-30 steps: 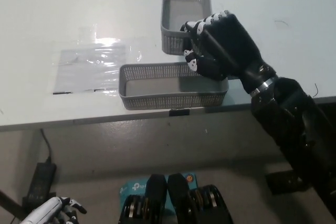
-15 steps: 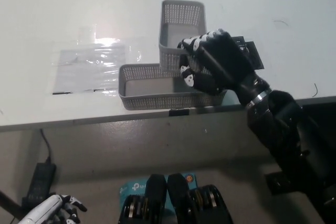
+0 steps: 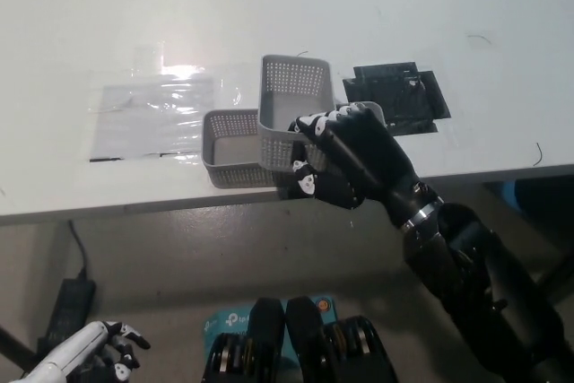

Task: The robot uses its right hand to pick up the grey box kept on the middle on the desk and place it on top of another box next to it in a right angle

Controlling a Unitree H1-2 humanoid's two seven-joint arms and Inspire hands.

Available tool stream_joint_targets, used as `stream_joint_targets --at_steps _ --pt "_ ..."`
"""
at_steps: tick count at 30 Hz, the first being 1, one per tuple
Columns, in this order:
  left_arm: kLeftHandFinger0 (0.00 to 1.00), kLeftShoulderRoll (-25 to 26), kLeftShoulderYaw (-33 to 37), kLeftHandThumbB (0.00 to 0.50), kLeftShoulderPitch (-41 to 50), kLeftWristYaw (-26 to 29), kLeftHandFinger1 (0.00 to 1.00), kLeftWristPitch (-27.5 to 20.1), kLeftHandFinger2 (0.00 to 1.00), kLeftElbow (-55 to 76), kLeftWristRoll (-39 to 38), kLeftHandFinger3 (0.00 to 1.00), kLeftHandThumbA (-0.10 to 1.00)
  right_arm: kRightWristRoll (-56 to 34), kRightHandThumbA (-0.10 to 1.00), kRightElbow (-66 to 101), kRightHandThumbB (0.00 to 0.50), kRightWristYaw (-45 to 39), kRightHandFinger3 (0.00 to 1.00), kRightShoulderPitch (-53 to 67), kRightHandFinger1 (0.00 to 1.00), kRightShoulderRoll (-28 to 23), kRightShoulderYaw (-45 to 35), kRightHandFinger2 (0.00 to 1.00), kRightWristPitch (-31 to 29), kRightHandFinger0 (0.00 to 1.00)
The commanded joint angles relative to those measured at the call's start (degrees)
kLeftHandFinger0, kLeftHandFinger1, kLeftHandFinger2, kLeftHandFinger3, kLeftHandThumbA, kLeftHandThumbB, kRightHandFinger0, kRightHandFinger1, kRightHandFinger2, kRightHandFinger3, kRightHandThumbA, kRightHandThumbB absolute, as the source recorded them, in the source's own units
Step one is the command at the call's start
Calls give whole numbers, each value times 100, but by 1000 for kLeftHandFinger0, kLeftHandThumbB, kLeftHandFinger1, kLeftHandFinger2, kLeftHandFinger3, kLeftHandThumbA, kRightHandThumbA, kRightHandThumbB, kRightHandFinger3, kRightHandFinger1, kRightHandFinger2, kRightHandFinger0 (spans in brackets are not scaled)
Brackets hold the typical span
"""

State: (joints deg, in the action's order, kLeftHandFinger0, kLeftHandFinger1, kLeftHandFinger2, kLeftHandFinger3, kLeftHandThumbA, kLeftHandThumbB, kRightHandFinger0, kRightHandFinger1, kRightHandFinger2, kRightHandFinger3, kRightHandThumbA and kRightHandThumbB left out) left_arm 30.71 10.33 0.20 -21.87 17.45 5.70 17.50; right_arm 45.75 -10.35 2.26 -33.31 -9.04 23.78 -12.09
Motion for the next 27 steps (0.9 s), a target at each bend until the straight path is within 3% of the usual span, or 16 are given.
stream_joint_targets --at_steps 1,10,12,13,15,16,18,19,20,21,22,23,24,25,26,27 --pt "376 132 -11 327 -63 -10 411 -82 520 19 60 614 169 -10 -100 75 150 201 292 -37 22 -8 16 389 -289 0" --pt "343 101 -18 326 8 -9 380 -50 484 60 28 592 171 165 -100 -394 242 690 341 -79 70 -162 -7 406 -667 0" --pt "338 89 -35 327 9 -22 376 -31 480 66 -15 590 163 235 -100 -440 241 711 346 -114 95 -192 1 442 -637 0" --pt "333 101 -22 324 19 -4 375 -75 476 88 17 582 158 304 -100 -491 212 729 364 -146 120 -215 18 471 -606 0" --pt "362 116 -7 329 34 -17 401 9 501 140 64 593 173 566 -100 -716 215 1084 483 -212 204 -266 101 652 -723 0" --pt "347 118 -8 331 41 -22 388 19 494 155 63 596 173 635 -100 -778 188 1126 603 -226 288 -287 144 784 -733 0" --pt "340 124 -10 331 51 -32 384 25 491 181 59 598 172 687 -100 -806 92 1127 717 -230 363 -315 195 866 -718 0" --pt "331 122 -16 331 49 -39 373 26 481 173 42 599 170 744 -100 -767 18 1024 897 -235 393 -336 241 836 -631 11" --pt "339 125 -15 331 31 -47 383 10 489 151 30 599 172 888 -100 -657 1 793 872 -224 356 -361 312 673 -408 14" --pt "353 125 -14 336 28 -42 395 -4 494 140 33 591 170 902 -100 -675 0 774 819 -231 333 -367 336 602 -387 4" --pt "365 122 -21 330 23 -49 408 -9 509 122 12 593 165 967 -100 -705 0 712 882 -246 414 -384 388 663 -316 63" --pt "367 118 -29 330 21 -65 411 5 513 118 -16 595 164 1037 -100 -700 0 667 898 -250 423 -397 423 624 -240 71" --pt "368 132 -5 327 1 -60 411 20 515 152 41 597 163 1244 -20 -676 30 594 1000 -251 606 -438 506 781 -90 262" --pt "350 127 -16 326 4 -52 392 16 497 147 30 597 155 1260 24 -646 48 529 1000 -237 813 -438 526 928 -34 461" --pt "350 125 -28 331 -1 -35 389 -43 495 128 16 593 151 1332 81 -644 53 517 1000 -238 975 -464 573 1000 -8 609" --pt "344 133 -28 332 -14 -41 382 -51 488 124 13 591 152 1379 100 -648 85 565 1000 -233 1000 -475 599 1000 3 656"
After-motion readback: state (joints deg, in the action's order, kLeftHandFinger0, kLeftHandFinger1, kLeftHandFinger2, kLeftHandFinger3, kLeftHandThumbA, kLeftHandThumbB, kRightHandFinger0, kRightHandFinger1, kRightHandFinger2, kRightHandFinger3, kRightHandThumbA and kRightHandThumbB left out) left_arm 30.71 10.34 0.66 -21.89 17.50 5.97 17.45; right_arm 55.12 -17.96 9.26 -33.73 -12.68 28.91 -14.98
